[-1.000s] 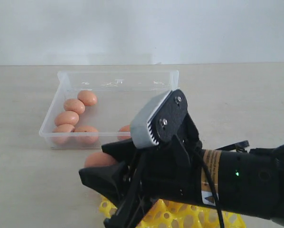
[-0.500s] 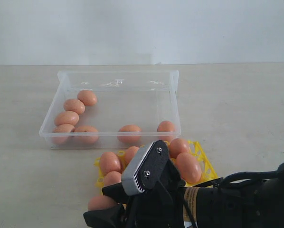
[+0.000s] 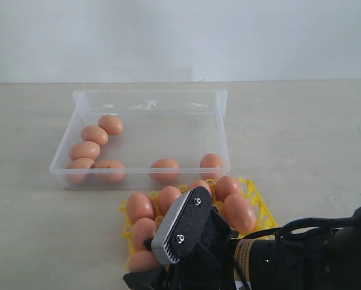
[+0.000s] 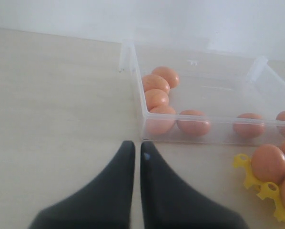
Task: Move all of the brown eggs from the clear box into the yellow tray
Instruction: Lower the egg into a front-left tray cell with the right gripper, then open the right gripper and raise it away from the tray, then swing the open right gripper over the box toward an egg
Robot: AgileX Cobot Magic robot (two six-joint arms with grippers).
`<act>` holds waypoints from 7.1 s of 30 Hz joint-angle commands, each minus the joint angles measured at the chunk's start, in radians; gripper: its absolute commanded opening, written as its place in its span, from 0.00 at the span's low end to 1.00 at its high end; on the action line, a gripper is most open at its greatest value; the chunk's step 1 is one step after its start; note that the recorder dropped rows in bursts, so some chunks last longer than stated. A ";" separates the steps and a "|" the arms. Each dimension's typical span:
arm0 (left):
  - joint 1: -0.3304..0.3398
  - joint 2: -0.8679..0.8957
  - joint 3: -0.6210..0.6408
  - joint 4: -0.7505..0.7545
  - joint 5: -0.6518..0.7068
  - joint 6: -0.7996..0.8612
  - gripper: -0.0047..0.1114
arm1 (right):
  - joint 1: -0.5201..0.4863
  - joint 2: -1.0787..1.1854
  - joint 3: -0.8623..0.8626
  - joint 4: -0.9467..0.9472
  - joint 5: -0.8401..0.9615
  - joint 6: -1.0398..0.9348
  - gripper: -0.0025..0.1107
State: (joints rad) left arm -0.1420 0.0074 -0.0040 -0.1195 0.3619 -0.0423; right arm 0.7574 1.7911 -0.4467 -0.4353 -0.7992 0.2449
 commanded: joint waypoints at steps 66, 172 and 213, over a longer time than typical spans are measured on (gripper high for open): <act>-0.002 0.004 0.004 0.004 -0.007 0.004 0.08 | 0.003 -0.127 0.006 0.054 0.159 0.222 0.02; -0.002 0.004 0.004 0.004 -0.007 0.004 0.08 | -0.051 -0.044 -1.078 0.617 2.020 -0.898 0.02; -0.002 0.004 0.004 0.004 -0.007 0.004 0.08 | -0.216 0.232 -1.151 1.176 1.603 -1.227 0.02</act>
State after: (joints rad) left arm -0.1420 0.0074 -0.0040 -0.1195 0.3619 -0.0423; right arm 0.5485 2.0271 -1.5928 0.9182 0.7946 -1.0090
